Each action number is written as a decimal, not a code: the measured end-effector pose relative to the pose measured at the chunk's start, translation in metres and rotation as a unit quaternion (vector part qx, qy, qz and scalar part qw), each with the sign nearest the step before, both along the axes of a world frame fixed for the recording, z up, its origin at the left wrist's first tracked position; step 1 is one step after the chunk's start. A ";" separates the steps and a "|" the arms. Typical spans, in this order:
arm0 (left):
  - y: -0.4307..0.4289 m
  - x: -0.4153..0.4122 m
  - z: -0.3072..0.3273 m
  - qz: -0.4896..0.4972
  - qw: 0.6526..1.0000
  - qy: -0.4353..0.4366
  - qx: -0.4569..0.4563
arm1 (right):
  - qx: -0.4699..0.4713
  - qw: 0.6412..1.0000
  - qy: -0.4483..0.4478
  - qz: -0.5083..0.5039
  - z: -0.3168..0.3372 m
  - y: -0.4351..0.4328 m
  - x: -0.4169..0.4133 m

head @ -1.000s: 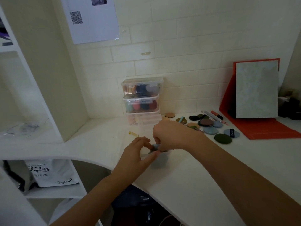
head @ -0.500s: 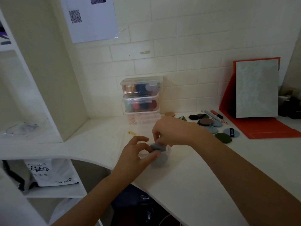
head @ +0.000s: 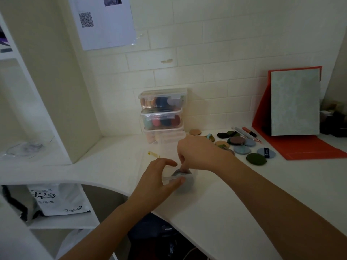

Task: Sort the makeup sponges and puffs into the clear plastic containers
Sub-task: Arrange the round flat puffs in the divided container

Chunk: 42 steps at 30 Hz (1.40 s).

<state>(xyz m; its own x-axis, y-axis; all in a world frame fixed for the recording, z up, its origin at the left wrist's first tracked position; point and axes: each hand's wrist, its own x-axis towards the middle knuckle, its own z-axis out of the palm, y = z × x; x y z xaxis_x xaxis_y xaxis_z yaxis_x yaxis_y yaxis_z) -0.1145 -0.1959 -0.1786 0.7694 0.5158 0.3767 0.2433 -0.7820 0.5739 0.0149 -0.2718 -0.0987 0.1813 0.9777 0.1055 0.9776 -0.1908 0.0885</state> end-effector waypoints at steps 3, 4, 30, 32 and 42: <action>-0.001 0.001 -0.001 -0.021 1.000 0.001 0.005 | 0.019 0.995 0.091 -0.047 0.009 -0.004 0.023; -0.001 0.002 -0.001 -0.030 0.999 0.002 0.015 | 0.046 0.990 0.108 -0.079 0.011 -0.006 0.035; 0.005 0.005 -0.007 -0.048 0.998 0.014 0.039 | 0.123 0.930 -0.035 -0.345 -0.028 -0.025 0.145; 0.005 0.004 -0.006 -0.055 0.998 0.009 0.038 | 0.156 0.940 -0.026 -0.303 0.001 -0.031 0.124; -0.003 0.000 0.003 -0.097 0.995 -0.003 0.018 | 0.091 0.982 0.163 0.038 0.032 -0.033 0.032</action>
